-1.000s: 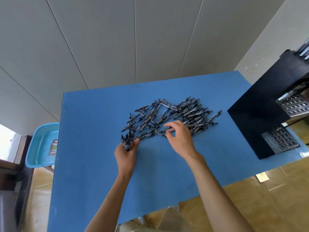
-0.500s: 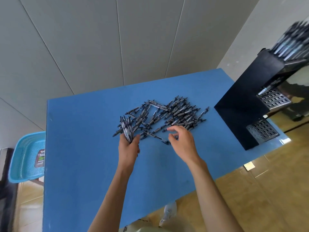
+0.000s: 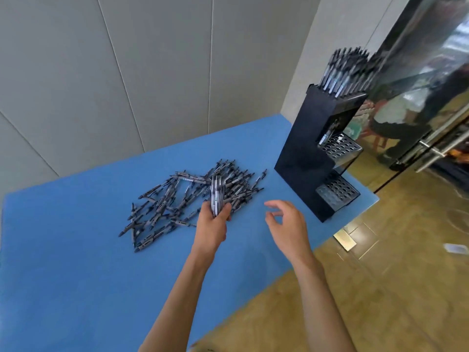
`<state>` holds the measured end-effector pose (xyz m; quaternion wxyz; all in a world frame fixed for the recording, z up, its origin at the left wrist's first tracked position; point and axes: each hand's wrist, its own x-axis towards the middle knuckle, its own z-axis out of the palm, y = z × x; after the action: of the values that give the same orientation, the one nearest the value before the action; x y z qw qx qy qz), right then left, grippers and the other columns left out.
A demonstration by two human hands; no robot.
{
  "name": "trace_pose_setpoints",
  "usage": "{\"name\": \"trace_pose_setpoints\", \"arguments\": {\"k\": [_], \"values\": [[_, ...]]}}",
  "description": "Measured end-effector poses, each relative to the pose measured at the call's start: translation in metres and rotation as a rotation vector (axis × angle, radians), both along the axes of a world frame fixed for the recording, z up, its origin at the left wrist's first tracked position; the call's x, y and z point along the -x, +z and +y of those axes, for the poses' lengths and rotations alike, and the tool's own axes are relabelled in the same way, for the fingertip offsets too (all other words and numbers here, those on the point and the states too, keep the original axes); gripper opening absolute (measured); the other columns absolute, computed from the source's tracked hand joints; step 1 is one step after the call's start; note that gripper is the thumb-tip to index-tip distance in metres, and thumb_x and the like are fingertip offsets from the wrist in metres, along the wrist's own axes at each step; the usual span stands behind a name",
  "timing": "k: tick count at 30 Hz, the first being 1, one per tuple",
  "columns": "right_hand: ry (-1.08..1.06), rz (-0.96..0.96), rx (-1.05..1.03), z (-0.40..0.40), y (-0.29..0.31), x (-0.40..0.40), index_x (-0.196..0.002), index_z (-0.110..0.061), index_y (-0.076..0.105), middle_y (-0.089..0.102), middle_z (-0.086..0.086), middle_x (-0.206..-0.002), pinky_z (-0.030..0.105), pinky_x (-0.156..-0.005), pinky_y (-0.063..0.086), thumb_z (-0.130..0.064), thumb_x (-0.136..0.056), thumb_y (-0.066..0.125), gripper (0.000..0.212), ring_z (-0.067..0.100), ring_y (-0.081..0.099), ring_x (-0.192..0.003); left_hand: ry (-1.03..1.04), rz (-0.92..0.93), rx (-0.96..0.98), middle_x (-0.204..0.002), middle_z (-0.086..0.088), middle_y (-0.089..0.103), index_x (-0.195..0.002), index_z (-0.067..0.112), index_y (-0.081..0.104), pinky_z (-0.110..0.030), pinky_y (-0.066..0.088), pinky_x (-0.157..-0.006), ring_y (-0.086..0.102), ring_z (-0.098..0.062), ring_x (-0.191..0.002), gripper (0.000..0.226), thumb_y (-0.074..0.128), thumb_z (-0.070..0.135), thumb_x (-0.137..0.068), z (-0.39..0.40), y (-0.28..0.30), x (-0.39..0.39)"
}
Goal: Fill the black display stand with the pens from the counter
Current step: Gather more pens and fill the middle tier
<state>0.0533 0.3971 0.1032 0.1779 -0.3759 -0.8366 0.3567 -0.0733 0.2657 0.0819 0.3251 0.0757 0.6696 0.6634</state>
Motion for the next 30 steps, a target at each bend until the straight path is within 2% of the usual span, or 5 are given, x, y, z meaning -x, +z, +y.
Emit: {"name": "trace_pose_setpoints", "arguments": {"k": [7, 12, 18, 22, 30], "values": [[-0.026, 0.053, 0.021, 0.058, 0.004, -0.084, -0.118, -0.026, 0.065, 0.061, -0.014, -0.116, 0.023, -0.089, 0.049, -0.019, -0.099, 0.058, 0.022, -0.001, 0.060, -0.102, -0.015, 0.074, -0.059, -0.082, -0.007, 0.069, -0.095, 0.008, 0.062, -0.026, 0.032, -0.045, 0.056, -0.015, -0.054, 0.018, 0.063, 0.025, -0.101, 0.062, 0.023, -0.075], [0.007, 0.079, -0.016, 0.120, 0.022, -0.150, -0.117, -0.028, 0.066, 0.062, -0.015, -0.116, 0.023, -0.086, 0.052, -0.018, -0.098, 0.060, 0.022, -0.003, 0.061, -0.101, -0.012, 0.149, -0.021, -0.079, -0.001, 0.070, -0.102, 0.012, 0.062, -0.027, 0.034, -0.048, 0.041, -0.013, -0.049, 0.021, 0.060, 0.033, -0.102, 0.114, 0.044, -0.137], [0.095, 0.094, -0.083, 0.196, 0.051, -0.202, -0.119, -0.030, 0.065, 0.061, -0.017, -0.116, 0.003, -0.074, 0.042, -0.019, -0.098, 0.059, 0.024, -0.008, 0.059, -0.099, -0.014, 0.149, -0.119, -0.058, 0.010, 0.051, -0.101, 0.005, 0.058, -0.022, 0.029, -0.045, 0.032, -0.010, -0.047, 0.028, 0.055, 0.032, -0.105, 0.184, 0.072, -0.200], [0.165, 0.098, -0.135, 0.233, 0.067, -0.205, -0.122, -0.026, 0.066, 0.063, -0.014, -0.116, 0.007, -0.076, 0.040, -0.019, -0.098, 0.060, 0.025, -0.003, 0.061, -0.099, -0.016, 0.188, -0.159, -0.047, 0.012, 0.045, -0.095, 0.003, 0.052, -0.020, 0.028, -0.043, 0.030, -0.008, -0.042, 0.029, 0.052, 0.030, -0.107, 0.220, 0.087, -0.223], [0.243, 0.175, -0.150, 0.296, 0.074, -0.172, -0.119, -0.029, 0.066, 0.064, -0.016, -0.114, 0.021, -0.089, 0.049, -0.024, -0.098, 0.061, 0.022, -0.005, 0.061, -0.098, 0.058, 0.200, -0.152, -0.055, 0.009, 0.053, -0.094, 0.003, 0.057, -0.020, 0.029, -0.041, 0.035, -0.011, -0.044, 0.027, 0.060, 0.028, -0.103, 0.281, 0.088, -0.206]]}}
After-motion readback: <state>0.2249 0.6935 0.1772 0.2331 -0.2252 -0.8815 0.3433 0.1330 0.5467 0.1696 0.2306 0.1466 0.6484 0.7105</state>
